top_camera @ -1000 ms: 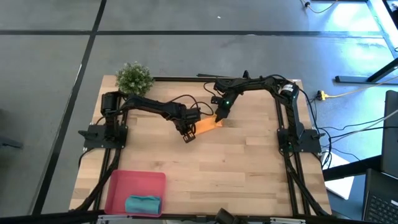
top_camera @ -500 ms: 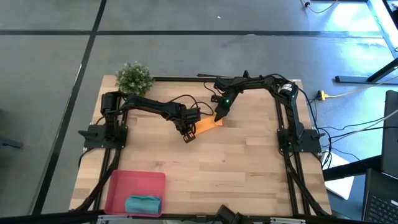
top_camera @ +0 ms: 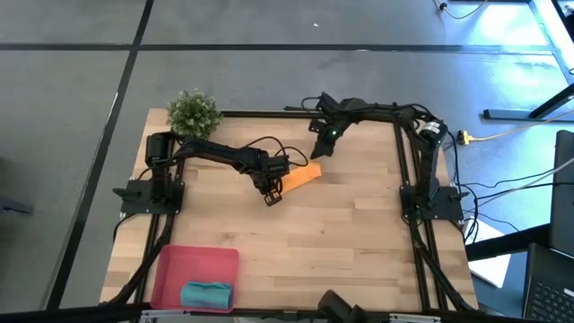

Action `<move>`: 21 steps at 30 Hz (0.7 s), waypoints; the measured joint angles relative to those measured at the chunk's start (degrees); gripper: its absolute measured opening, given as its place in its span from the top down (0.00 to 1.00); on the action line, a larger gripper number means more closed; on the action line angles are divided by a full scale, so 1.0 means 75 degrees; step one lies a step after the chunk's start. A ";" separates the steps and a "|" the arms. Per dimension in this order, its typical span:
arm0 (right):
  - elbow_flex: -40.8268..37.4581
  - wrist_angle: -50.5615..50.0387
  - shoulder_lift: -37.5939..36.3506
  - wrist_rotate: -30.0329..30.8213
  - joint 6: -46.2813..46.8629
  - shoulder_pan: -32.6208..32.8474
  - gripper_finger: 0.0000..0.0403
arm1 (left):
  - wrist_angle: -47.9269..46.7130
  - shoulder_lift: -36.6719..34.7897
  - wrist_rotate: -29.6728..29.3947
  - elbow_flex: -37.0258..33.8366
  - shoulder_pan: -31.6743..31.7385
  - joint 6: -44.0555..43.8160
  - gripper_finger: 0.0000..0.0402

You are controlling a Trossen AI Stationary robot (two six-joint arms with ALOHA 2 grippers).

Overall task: Roll microfiber towels into tight, uniform cylinder then place into a basket
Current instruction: Roll the orange microfiber towel

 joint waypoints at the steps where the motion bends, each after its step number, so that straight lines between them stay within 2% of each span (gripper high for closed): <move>1: -0.0020 -0.0032 -0.0108 0.0016 -0.0145 0.0000 0.63 | 0.0002 0.0000 0.0000 0.0000 0.0000 -0.0002 1.00; 8: -0.0785 0.0606 -0.1316 0.0200 -0.0753 0.0247 0.63 | 0.0006 0.0003 0.0000 0.0000 0.0000 -0.0006 1.00; 16: -0.3147 0.4028 -0.2747 0.0178 -0.0770 0.0731 0.63 | 0.0009 0.0006 -0.0003 0.0000 0.0000 -0.0007 1.00; 21: -0.4202 0.5728 -0.2749 0.0169 -0.0792 0.1004 0.63 | 0.0012 0.0009 -0.0004 -0.0003 -0.0002 -0.0006 1.00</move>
